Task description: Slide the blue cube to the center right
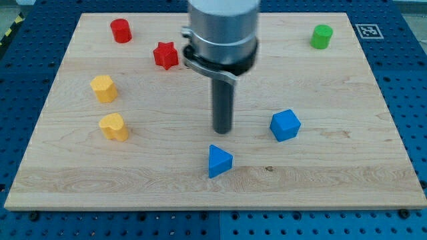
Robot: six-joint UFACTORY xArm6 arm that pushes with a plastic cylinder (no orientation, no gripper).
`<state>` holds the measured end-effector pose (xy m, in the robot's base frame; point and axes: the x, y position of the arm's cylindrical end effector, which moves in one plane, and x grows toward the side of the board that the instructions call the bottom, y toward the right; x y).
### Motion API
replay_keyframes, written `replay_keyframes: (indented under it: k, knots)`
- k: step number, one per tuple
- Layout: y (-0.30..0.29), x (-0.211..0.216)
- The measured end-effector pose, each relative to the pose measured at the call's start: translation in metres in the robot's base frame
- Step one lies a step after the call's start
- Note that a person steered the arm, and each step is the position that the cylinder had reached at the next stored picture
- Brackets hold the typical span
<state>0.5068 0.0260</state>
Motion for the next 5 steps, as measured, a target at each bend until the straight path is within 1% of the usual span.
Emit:
replay_keyframes:
  k: [1,2,3,4,5]
  knots:
    - [0.068,-0.002]
    - [0.154,-0.021]
    - [0.176,-0.027]
    - [0.156,-0.018]
    - [0.166,0.006]
